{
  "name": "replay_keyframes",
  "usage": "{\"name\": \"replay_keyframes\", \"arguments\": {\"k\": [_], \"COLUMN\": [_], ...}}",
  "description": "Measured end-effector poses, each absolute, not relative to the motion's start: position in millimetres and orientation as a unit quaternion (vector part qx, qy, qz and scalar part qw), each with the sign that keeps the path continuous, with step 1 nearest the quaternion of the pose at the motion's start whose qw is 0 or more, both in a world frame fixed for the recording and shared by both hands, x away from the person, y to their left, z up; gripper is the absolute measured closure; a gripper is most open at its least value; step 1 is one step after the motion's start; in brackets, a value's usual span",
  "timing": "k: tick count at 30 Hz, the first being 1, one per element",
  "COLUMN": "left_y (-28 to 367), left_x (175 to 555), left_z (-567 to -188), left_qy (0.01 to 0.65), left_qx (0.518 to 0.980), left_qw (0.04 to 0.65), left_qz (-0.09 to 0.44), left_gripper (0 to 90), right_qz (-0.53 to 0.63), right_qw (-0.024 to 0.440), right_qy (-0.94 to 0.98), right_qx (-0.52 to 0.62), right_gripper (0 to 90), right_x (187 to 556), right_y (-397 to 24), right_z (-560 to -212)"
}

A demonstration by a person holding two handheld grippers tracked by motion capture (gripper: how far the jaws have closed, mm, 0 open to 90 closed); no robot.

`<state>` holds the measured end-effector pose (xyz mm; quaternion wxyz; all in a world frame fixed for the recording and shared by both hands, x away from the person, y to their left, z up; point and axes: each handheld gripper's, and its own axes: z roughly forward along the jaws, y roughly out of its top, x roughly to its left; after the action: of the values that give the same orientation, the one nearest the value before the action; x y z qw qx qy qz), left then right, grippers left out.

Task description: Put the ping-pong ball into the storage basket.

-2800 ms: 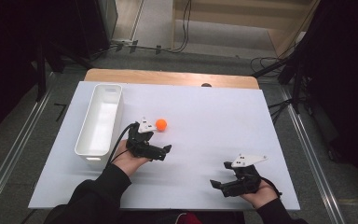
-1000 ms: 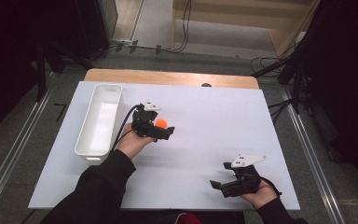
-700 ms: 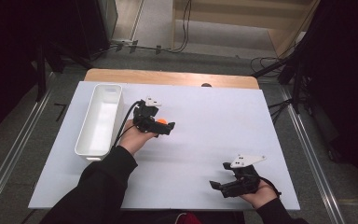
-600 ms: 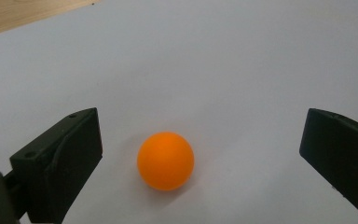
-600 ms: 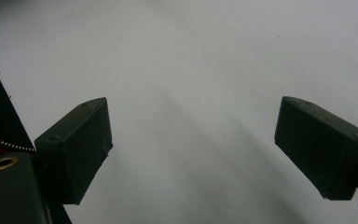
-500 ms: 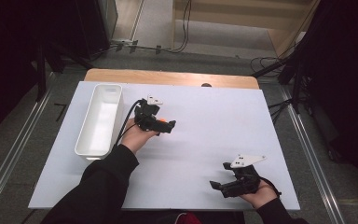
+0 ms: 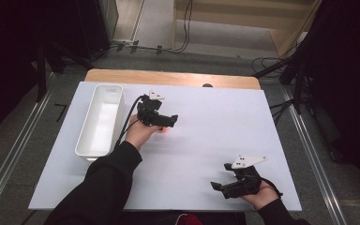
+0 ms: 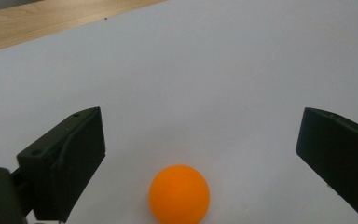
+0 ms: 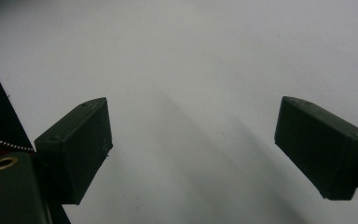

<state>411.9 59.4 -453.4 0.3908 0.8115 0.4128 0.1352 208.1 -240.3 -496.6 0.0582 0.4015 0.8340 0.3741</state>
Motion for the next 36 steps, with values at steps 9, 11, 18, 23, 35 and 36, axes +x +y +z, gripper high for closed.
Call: {"name": "replay_keyframes", "arguments": {"k": [9, 11, 18, 23, 35, 36], "left_y": [60.7, 61.2, 63.4, 62.0, 63.1, 63.0], "left_x": [413.9, 413.6, 414.6, 414.7, 415.8, 415.8], "left_z": [-459.3, -460.2, -465.5, -468.3, -474.6, -475.2], "left_qy": [0.415, 0.414, 0.418, 0.419, 0.418, 0.419], "left_qx": [0.813, 0.811, 0.812, 0.812, 0.816, 0.816], "left_qw": [0.384, 0.387, 0.385, 0.381, 0.377, 0.378], "left_qz": [0.14, 0.142, 0.136, 0.14, 0.129, 0.128], "left_gripper": [1.7, 1.7, 1.7, 1.6, 1.6, 1.6], "right_qz": [0.373, 0.374, 0.37, 0.371, 0.37, 0.37], "right_qw": [0.058, 0.057, 0.056, 0.056, 0.055, 0.055], "right_qy": [0.836, 0.834, 0.836, 0.835, 0.837, 0.837], "right_qx": [0.399, 0.401, 0.402, 0.402, 0.4, 0.4], "right_gripper": [9.8, 9.8, 9.8, 9.8, 9.8, 9.8], "right_x": [208.3, 208.2, 208.5, 208.5, 208.4, 208.4], "right_y": [-240.6, -240.3, -239.6, -239.7, -238.8, -238.7], "right_z": [-497.2, -497.0, -497.3, -497.5, -498.0, -498.0]}}
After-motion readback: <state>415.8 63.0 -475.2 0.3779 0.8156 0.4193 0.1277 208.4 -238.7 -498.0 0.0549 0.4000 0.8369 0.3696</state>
